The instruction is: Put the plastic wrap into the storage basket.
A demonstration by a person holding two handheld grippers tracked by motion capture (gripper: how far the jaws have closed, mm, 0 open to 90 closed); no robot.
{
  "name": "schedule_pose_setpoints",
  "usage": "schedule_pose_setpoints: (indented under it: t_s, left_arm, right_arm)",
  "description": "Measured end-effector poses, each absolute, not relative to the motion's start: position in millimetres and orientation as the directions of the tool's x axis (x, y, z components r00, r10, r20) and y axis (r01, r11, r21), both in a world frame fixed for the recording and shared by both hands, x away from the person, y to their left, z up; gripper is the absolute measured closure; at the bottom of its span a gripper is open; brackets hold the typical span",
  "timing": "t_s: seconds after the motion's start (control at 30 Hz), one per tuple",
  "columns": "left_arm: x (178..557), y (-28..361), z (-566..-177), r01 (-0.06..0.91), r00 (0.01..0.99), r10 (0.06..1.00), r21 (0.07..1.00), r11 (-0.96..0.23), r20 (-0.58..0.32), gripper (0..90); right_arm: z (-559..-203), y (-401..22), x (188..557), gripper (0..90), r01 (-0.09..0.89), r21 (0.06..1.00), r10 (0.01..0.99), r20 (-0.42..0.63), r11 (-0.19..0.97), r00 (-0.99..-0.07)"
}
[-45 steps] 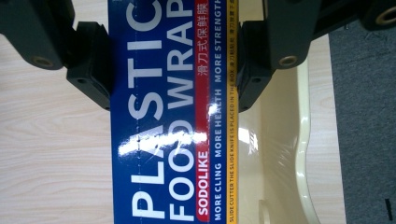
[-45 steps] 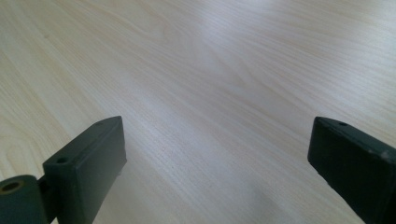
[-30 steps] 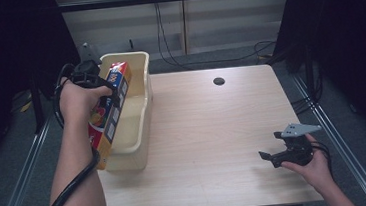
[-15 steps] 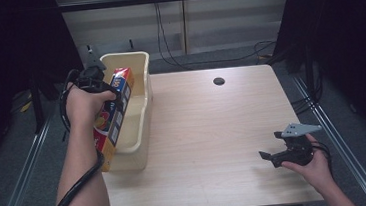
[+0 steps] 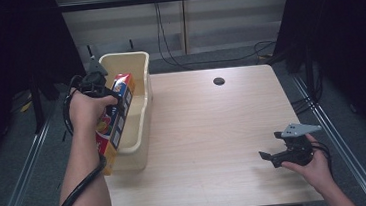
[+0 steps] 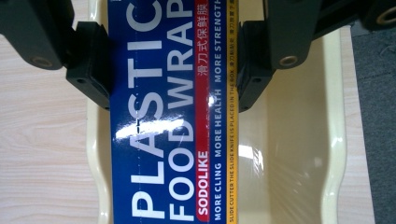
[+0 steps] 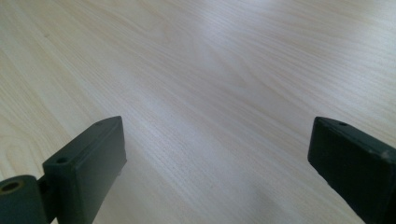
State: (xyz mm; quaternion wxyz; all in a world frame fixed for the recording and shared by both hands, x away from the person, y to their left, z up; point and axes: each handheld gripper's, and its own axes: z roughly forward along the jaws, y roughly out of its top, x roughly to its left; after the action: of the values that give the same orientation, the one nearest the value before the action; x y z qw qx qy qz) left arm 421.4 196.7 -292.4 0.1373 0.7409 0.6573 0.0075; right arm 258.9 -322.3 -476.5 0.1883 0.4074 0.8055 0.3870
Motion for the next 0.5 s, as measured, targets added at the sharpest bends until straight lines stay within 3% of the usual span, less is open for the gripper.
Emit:
schedule_pose_setpoints:
  t_s: [0.5]
  left_arm:
    - [423,197,-304,0.978,0.124,0.976,0.188,-0.09,-0.177,40.3]
  right_arm:
    - [-476,-322,259,4.1,0.509,0.779,0.802,0.014,0.365,-0.597]
